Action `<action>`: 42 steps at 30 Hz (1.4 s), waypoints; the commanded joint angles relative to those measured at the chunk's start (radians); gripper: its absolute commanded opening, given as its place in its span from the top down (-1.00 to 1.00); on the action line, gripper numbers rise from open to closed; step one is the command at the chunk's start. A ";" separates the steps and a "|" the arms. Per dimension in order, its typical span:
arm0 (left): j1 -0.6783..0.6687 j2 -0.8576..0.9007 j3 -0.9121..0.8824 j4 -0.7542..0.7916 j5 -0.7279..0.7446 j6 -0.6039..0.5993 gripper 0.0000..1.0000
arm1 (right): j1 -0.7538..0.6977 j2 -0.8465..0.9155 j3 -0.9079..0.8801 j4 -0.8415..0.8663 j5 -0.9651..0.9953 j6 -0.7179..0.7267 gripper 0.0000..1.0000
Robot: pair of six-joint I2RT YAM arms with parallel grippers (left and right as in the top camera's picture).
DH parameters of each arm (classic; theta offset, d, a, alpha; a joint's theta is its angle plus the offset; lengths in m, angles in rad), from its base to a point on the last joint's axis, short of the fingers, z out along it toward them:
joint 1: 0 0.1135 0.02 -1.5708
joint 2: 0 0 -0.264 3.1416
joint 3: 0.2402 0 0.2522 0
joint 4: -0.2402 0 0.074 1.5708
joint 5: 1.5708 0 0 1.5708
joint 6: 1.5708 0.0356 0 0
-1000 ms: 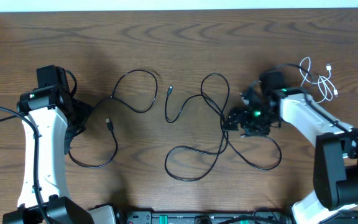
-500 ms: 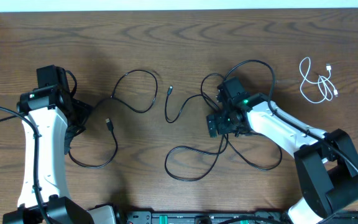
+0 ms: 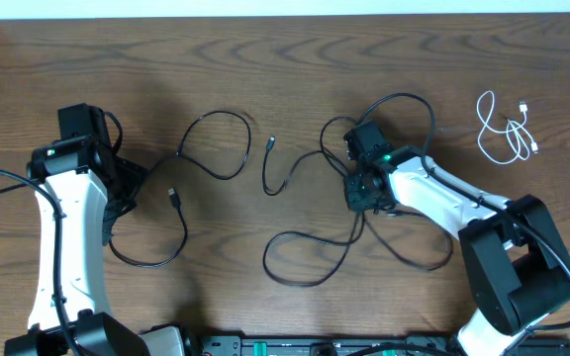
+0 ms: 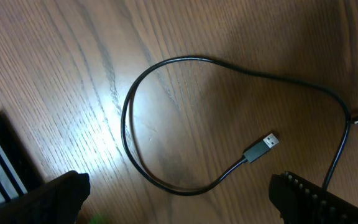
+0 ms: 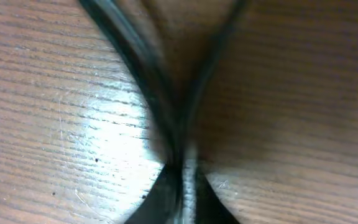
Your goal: Untangle cables
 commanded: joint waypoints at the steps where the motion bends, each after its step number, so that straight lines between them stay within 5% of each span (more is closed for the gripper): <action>1: 0.002 0.002 0.005 -0.006 -0.006 0.005 -0.96 | 0.000 0.051 -0.022 -0.007 -0.027 0.002 0.98; 5: 0.002 0.002 0.005 -0.006 -0.006 0.005 -0.96 | -0.001 0.051 -0.022 -0.010 -0.027 -0.006 0.85; 7: 0.002 0.002 0.005 -0.006 -0.006 0.005 -0.96 | -0.001 0.051 -0.022 -0.005 -0.027 -0.005 -0.19; 10: 0.002 0.002 0.005 -0.006 -0.006 0.005 -0.96 | -0.003 0.051 -0.022 0.013 -0.023 -0.006 -0.24; 16: 0.002 0.002 0.005 -0.006 -0.006 0.005 -0.96 | -0.007 0.051 -0.022 0.040 0.003 -0.005 -0.18; 26: 0.002 0.002 0.005 -0.006 -0.006 0.005 -0.96 | -0.005 0.053 -0.022 0.093 0.091 -0.007 0.20; 32: 0.002 0.002 0.005 -0.006 -0.006 0.005 -0.96 | -0.005 0.066 -0.022 0.117 0.100 -0.035 0.81; 42: 0.002 0.002 0.005 -0.006 -0.006 0.005 -0.96 | -0.008 0.065 -0.021 0.104 0.076 -0.035 0.98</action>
